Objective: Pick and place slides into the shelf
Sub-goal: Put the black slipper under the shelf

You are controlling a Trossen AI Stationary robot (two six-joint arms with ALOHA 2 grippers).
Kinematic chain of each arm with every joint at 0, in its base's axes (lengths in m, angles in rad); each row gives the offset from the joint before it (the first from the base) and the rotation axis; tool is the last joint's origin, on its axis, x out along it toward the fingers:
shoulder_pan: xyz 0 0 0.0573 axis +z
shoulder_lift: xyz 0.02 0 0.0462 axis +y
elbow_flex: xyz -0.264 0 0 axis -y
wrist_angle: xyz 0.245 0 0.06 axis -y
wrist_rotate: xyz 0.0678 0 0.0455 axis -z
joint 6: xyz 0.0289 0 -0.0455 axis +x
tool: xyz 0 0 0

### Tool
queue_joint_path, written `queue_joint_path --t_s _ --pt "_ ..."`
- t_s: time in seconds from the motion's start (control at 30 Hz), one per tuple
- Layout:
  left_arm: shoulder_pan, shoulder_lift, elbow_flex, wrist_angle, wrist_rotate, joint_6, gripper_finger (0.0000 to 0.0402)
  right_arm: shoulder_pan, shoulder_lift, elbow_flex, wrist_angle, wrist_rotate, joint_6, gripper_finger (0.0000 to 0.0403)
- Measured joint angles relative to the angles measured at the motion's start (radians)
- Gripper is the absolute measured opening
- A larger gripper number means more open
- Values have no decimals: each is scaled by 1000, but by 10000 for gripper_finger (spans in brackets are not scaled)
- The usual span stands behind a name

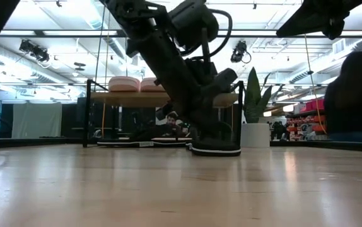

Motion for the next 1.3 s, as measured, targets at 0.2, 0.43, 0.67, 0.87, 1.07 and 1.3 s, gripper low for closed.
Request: queue_joint_path --t_s 0.2,0.43,0.67,0.87,1.07,1.3 --pt "20 0 1 -17 0 -6 6 0 0 0 0 0 0 12" --pt "-18 0 1 -11 -12 -36 5 0 0 0 -1 0 0 13" --pt "-109 9 4 2 -66 -92 4 0 0 0 -2 0 -25 12" --pt "-125 22 4 -4 -123 -115 3 0 0 0 -1 0 -25 12" --pt "-88 42 4 9 -129 -115 3 0 0 0 -1 0 -25 13" --pt "-39 55 5 20 -123 -93 3 0 0 0 -1 1 -26 12"
